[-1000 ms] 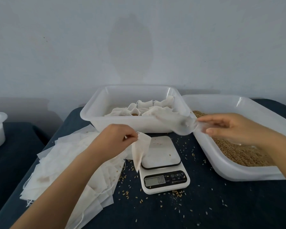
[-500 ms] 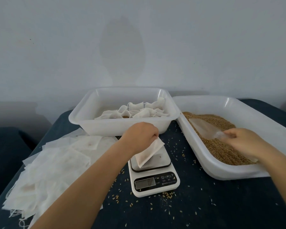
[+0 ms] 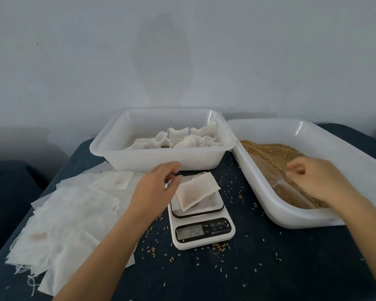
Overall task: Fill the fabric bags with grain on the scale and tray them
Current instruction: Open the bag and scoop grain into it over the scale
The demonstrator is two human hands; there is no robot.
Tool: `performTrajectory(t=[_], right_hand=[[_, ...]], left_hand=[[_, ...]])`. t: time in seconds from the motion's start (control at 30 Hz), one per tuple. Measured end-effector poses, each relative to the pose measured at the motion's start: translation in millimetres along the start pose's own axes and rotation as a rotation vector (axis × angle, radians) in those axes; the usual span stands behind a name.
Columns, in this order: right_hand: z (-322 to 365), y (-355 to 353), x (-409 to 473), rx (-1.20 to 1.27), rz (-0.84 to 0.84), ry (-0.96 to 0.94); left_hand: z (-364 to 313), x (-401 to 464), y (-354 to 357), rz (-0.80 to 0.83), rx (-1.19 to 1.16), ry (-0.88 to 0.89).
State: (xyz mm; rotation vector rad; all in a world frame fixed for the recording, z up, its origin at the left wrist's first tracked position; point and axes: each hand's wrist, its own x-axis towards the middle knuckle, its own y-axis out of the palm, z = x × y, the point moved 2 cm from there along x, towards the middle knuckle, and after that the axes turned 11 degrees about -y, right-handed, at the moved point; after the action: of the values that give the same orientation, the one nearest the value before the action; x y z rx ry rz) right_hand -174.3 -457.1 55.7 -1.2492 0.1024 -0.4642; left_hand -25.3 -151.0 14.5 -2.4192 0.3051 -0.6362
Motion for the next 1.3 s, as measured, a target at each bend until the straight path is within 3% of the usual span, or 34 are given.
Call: performTrajectory(t=[0.07,0.13,0.2,0.27,0.33,0.43,0.53,0.63,1.2,1.3], right_hand=[[29,-9,-14,0.192,-0.281,-0.153],[69,-5,-32,0.453,-0.42,-0.327],[103,18,-42,0.515,-0.382,-0.537],[121,52,-42,0.52,-0.311,-0.631],[119,82,-33,0.6,-0.322,-0.551],[100,114,-21,0.796,-0.372,-0.246],[80,135,-11,1.039,-0.303,0.044],[70,142,-6,1.178,-0.261,0.192],[71,149,-3,1.07,-0.189,0.101],[79,144,-7,1.028,-0.205,-0.003]], left_hand=[[17,-15,-5,-0.04,-0.042,-0.109],[30,-26,-1,-0.05,-0.077,-0.206],[38,-33,5,-0.043,-0.098,-0.271],[45,-38,10,-0.035,-0.09,-0.316],[51,-41,13,-0.039,-0.074,-0.356],[57,-43,14,-0.059,-0.084,-0.38],[60,-43,15,-0.062,-0.077,-0.389],[63,-41,17,-0.084,-0.089,-0.409],[66,-42,17,-0.124,-0.15,-0.411],[69,-40,20,-0.111,-0.125,-0.427]])
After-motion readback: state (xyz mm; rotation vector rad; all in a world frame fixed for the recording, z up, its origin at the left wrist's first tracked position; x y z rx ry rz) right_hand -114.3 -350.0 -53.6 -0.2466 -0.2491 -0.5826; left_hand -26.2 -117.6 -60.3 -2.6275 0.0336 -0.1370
